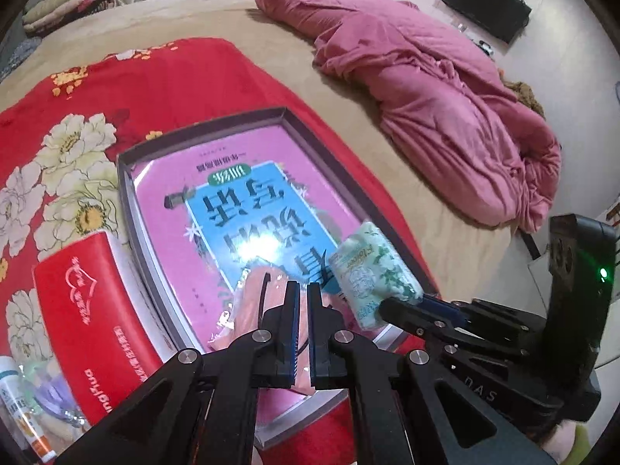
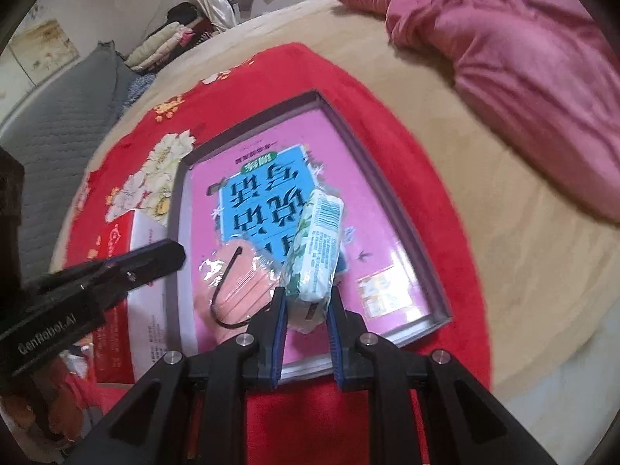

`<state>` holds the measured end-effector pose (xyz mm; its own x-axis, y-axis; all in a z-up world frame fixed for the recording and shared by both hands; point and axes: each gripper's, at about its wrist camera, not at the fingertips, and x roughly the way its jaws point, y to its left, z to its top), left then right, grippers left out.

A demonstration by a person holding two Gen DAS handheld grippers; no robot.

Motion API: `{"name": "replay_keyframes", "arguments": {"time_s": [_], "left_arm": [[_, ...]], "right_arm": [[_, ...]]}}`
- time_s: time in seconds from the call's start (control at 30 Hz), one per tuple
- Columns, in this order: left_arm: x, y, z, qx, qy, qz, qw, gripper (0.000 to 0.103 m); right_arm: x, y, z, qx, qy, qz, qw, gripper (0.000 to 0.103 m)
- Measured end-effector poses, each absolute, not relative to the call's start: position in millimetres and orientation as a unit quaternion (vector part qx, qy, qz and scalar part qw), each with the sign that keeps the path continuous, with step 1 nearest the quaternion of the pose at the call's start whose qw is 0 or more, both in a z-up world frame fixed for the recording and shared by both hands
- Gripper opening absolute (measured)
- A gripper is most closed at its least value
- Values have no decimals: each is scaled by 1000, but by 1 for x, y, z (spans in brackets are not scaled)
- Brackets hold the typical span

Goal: Organize soft objects
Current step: 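Carry the packet in the right gripper while the left carries the bag onto the tray, then open the right gripper releasing the packet while the left gripper releases the bag on the tray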

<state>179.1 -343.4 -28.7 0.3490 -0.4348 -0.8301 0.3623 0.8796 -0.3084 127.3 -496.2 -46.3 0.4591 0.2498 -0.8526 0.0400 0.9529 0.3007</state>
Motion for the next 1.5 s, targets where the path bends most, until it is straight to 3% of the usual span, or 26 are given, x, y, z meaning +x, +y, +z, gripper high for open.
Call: {"name": "replay_keyframes", "arguments": {"time_s": [0.47,0.53,0.73,0.83,0.9,0.97,1.3,1.43,1.5], "left_arm": [[172,-351,-46,-11,536,-236,811,5],[172,-350,-48,-9,540,-234,808,8],[170,-348,-48,-2,539,-225,812,21],[170,-346,-48,-2,539,-220,813,31],[171,-345,-48,-2,541,-216,813,47],[170,-343,-48,-1,542,-213,813,55],[159,-329,-29,-2,509,-200,837,70],[151,-316,-19,2,500,-179,847,76],[146,-307,-15,3,496,-170,852,76]], "right_arm": [[124,-500,-62,66,535,-3,843,21],[124,-500,-61,58,532,-10,844,25],[121,-503,-57,62,525,-9,848,52],[121,-504,-53,59,521,-14,851,54],[121,-504,-50,57,518,-14,853,54],[120,-505,-46,55,513,-17,856,54],[111,-491,-18,35,484,-20,874,55],[106,-481,-1,30,465,-20,884,73],[101,-475,8,33,456,-18,889,73]]}}
